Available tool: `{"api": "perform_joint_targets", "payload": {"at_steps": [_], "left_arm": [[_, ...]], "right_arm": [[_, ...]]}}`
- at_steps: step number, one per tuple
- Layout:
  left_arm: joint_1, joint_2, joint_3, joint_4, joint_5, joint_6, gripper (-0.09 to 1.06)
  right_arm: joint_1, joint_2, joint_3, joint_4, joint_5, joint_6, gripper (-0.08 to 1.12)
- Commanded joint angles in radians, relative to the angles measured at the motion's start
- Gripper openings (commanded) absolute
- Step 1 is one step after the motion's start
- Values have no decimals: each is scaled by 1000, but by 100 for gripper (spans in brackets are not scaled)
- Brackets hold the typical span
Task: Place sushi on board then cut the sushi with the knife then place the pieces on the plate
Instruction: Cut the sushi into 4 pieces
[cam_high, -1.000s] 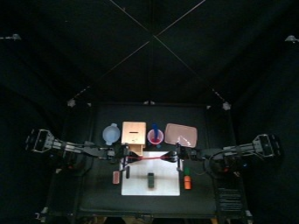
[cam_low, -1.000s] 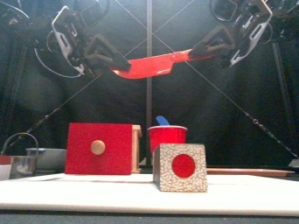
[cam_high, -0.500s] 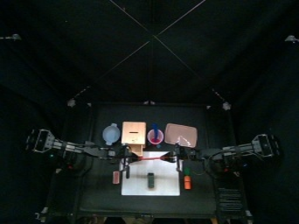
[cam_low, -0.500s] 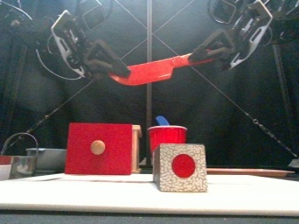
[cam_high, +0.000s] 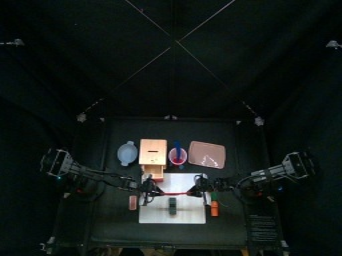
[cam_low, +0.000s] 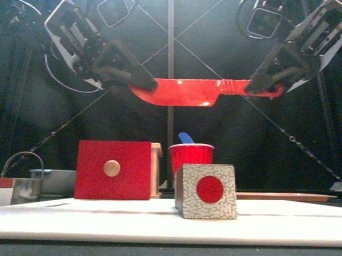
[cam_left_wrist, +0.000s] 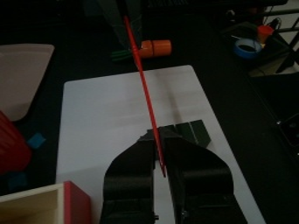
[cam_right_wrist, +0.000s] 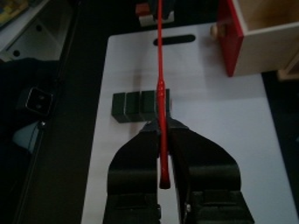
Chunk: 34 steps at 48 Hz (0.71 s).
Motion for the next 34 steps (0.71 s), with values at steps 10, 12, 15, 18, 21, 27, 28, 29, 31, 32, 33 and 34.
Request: {"api": "perform_joint_targets", "payload": {"at_steps": [10,12,15,18,21,27,28,29,31,32,33,34], "left_arm": [[-78,112,-86,-9,-9,3,44],[-78,121,-87,-9,-8,3,44],[-75,124,-89,-9,-5,3,44],[-72,123,-86,-12,-2,5,44],[-63,120,-80,-12,2,5,44],[-17,121,-69,-8,12,8,44],[-11,121,-67,-5,14,9,44],[-3,123,-67,0,18,11,44],[5,123,-67,6,26,17,44],[9,123,-67,9,31,18,44],[14,123,-69,14,35,23,44],[17,123,-69,15,40,26,44]], "right_arm": [[23,29,-34,-2,20,-2,31],[25,35,-37,-2,20,-2,31],[25,46,-43,-5,20,-3,31],[25,57,-44,-5,20,-3,31],[23,67,-46,-6,20,-5,31],[17,101,-46,-28,20,-3,31],[17,104,-46,-32,21,-3,31],[15,109,-46,-35,20,-3,31],[14,117,-48,-46,21,-3,31],[14,120,-48,-49,20,-3,31],[14,123,-49,-54,21,-3,31],[14,123,-49,-57,21,-3,31]]}}
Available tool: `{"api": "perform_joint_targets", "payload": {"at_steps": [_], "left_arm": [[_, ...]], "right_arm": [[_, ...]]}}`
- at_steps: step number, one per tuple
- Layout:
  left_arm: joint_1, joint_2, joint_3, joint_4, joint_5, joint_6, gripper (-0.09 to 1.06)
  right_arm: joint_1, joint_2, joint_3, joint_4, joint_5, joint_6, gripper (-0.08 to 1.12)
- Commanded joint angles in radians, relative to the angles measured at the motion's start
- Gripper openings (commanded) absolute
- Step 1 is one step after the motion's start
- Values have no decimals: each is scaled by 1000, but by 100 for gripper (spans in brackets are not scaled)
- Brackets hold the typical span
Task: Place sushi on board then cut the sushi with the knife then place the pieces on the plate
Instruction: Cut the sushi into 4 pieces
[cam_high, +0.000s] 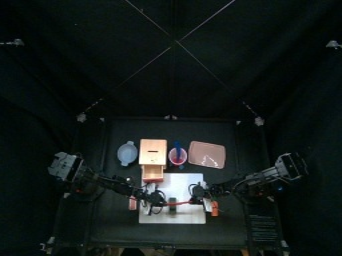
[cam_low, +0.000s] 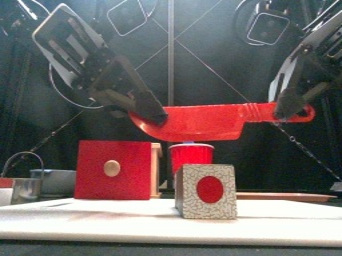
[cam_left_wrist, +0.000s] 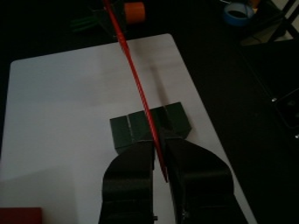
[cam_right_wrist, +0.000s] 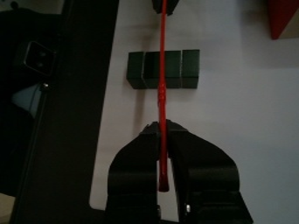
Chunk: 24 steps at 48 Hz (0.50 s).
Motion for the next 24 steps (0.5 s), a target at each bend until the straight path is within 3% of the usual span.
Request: {"api": "perform_joint_targets", "payload": {"at_steps": [1,24], "left_arm": [[21,-11,-17,20,12,18,44],[17,15,-23,18,21,21,44]], "right_arm": [[-3,0,-25,-25,-5,-5,31],[-2,28,-35,-26,2,-3,31]]}}
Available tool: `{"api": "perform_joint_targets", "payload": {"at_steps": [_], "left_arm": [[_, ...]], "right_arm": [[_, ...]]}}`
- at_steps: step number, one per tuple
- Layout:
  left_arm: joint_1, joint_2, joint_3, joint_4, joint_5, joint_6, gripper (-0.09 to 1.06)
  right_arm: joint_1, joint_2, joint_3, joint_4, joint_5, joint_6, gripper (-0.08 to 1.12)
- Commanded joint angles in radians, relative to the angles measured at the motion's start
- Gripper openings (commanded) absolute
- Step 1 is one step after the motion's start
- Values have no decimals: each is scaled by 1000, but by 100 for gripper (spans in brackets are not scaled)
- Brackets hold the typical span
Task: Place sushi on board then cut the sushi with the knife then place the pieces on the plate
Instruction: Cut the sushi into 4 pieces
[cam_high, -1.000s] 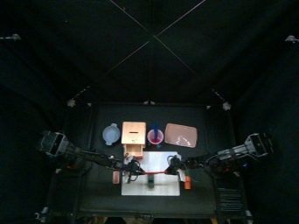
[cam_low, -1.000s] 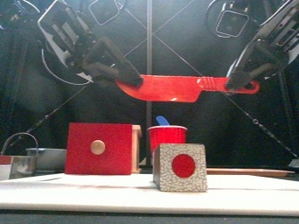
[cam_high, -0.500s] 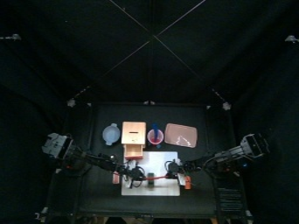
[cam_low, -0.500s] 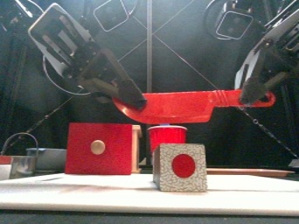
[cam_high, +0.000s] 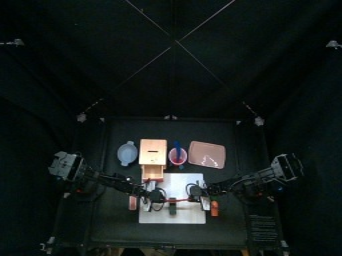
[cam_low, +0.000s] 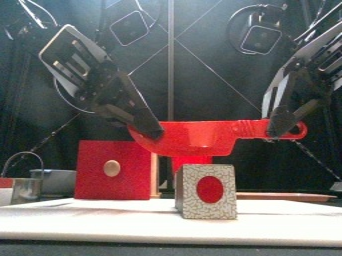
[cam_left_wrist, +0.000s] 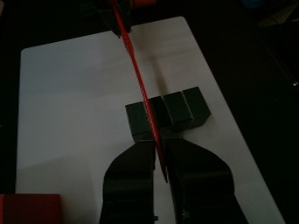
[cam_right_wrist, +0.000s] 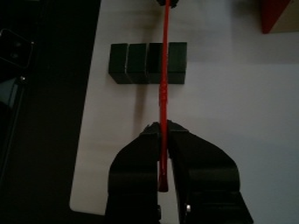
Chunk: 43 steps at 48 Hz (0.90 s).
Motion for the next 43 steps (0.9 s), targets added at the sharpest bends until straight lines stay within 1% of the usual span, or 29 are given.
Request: {"api": "perform_joint_targets", "payload": {"at_steps": [1,14,23,29,35,43], "left_arm": [[0,2,-23,5,-5,5,44],[0,6,-23,5,-5,5,44],[6,6,-21,6,-5,6,44],[6,-5,-20,6,-3,6,44],[8,-20,-11,5,8,6,44],[9,-25,-14,6,18,6,44]], "right_arm": [[0,0,-23,-2,-3,-3,31],[-5,18,-34,-5,-3,-5,31],[-8,18,-38,-8,-3,-6,31],[-15,18,-43,-17,-3,-6,31],[-23,18,-41,-26,-3,-5,31],[-25,18,-43,-26,-3,-5,31]]}}
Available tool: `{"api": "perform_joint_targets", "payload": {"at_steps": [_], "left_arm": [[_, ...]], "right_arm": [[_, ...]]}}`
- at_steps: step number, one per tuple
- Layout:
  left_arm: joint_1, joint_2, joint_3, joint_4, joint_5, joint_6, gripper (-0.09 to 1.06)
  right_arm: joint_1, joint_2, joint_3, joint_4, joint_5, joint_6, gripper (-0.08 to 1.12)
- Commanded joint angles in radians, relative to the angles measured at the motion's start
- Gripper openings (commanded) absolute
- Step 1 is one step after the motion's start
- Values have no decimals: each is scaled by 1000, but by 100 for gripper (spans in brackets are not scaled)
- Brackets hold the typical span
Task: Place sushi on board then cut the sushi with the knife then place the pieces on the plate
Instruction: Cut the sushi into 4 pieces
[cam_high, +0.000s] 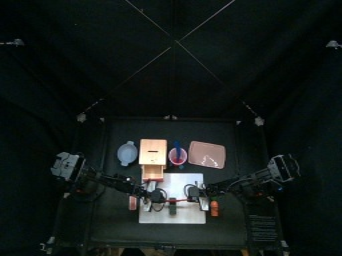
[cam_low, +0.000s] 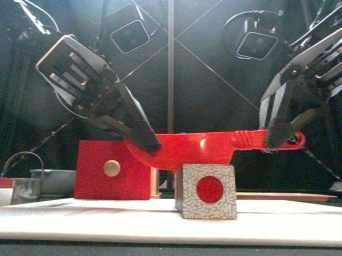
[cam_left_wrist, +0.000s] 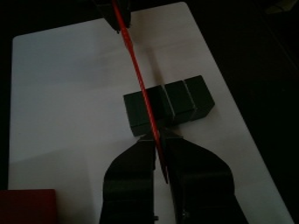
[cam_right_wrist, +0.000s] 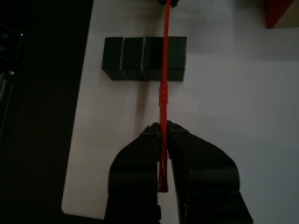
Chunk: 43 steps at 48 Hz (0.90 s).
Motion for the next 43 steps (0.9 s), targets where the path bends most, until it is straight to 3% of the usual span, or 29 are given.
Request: {"api": "perform_joint_targets", "payload": {"at_steps": [1,43], "left_arm": [[5,-26,-15,6,-3,5,44],[5,0,-15,5,-3,3,44]], "right_arm": [[-2,-14,-23,-3,-3,-5,31],[-2,20,-20,-3,-3,-5,31]]}}
